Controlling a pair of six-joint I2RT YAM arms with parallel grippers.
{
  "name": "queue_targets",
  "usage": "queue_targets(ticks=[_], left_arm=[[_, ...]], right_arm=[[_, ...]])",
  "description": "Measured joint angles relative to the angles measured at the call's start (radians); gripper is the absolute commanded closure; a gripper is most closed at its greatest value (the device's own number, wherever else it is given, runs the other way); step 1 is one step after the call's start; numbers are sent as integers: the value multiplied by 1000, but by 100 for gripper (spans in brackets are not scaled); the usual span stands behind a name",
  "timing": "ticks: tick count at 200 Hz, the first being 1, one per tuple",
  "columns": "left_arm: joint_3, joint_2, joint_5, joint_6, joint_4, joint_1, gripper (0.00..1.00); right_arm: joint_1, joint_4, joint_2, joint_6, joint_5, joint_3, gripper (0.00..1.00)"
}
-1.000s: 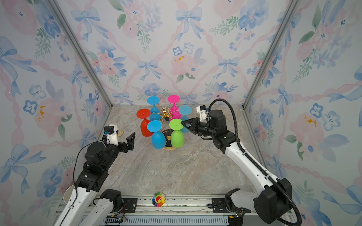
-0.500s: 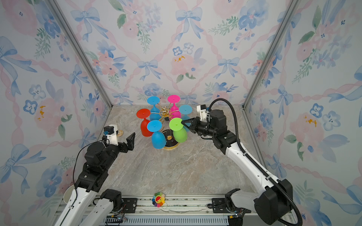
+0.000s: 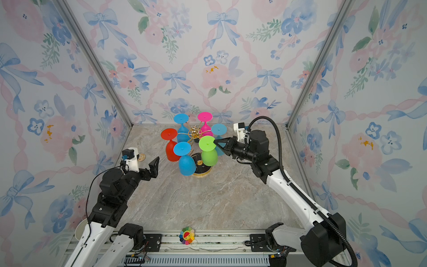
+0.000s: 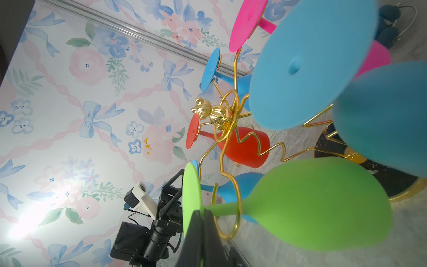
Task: Take the wine glass off the wine glass rack
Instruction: 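Close the right gripper on the lime green glass's foot on the rack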
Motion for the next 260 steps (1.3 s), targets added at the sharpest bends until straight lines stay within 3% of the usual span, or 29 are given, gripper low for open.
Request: queue_targets(ticks=[260], left_arm=[[-6,-9,0,0,0,6,2]], right_arm=[[33,154,130,91,7,-4,100]])
